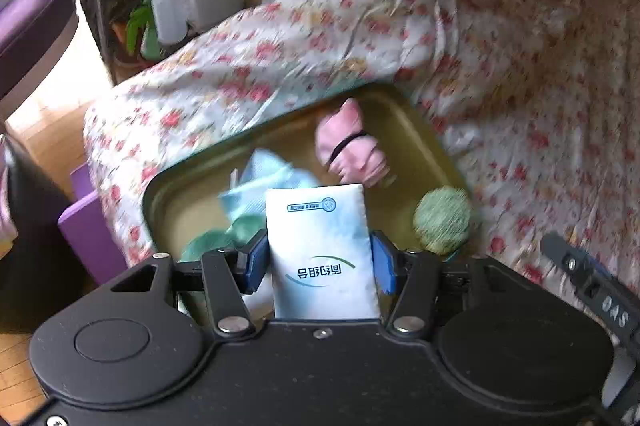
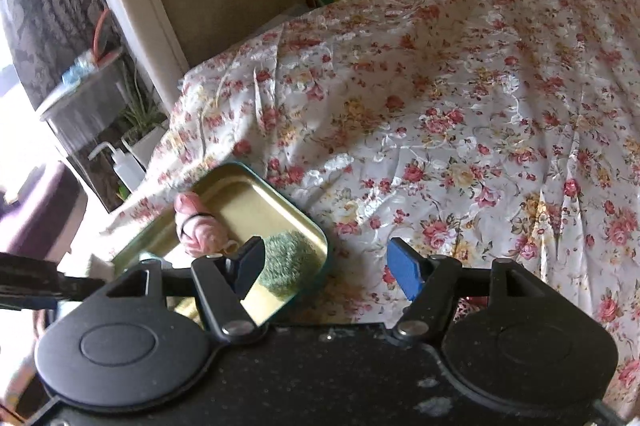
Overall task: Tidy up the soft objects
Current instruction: 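Drop the pink cloth into the tray with the right tool while the left tool carries the packet, then open the left tool over the tray to drop the white packet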
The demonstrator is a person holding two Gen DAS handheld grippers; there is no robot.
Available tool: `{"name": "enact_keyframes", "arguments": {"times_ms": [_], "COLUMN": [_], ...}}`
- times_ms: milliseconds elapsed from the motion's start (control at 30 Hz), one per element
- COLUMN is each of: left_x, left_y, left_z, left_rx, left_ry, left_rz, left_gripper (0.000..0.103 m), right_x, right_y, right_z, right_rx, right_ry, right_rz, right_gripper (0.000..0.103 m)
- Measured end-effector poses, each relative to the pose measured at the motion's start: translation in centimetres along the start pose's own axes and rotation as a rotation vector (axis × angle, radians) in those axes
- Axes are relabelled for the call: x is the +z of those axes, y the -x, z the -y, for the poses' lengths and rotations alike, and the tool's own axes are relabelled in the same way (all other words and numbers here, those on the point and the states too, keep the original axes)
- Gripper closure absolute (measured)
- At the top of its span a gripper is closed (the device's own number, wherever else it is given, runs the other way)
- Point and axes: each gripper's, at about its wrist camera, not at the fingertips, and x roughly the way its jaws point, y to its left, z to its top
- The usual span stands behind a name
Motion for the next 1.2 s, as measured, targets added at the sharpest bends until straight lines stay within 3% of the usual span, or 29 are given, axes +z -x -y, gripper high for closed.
{"name": "enact_keyframes", "arguments": {"times_ms": [133, 267, 300, 367, 533, 700, 1033, 1200], "left_x": [0.5, 1.0, 1.1, 1.4, 1.8, 1.7, 1.1, 0.4], "left_y": [-0.4, -1.1, -1.3, -1.7, -1.8, -2.1, -1.7, -0.5], "left_z": [2.0, 3.9, 4.2, 4.5, 4.8, 4.5, 5.6, 6.4], "left_rx": [-0.035, -0.020, -0.014, 0.002, 0.058, 0.055, 0.048, 0.034], "left_ry": [0.005, -0.009, -0.006, 0.001, 0.004, 0.024, -0.035, -0.095], "left_rz": [0.025, 0.050, 0.058, 0.080, 0.133, 0.102, 0.076, 0.097], "left_gripper": [0.052, 0.050, 0.046, 0.023, 0.023, 0.023, 0.023, 0.022], "right_x": [0.2, 0.6, 0.7, 0.9, 1.4, 2.2, 3.1, 2.9], "right_y": [1.1, 1.7, 1.7, 1.9, 2.2, 2.3, 2.5, 2.3], "right_z": [0.0, 0.8, 1.1, 1.8, 3.8, 6.4, 10.3, 10.6], "right_rx": [-0.006, 0.006, 0.012, 0.016, -0.003, -0.005, -0.080, -0.132], "right_ry": [0.017, -0.001, -0.009, -0.030, -0.067, -0.144, -0.223, -0.191], "right_rz": [0.040, 0.057, 0.058, 0.063, 0.089, 0.090, 0.088, 0.086], "right_gripper": [0.036, 0.036, 0.036, 0.036, 0.036, 0.035, 0.032, 0.020]}}
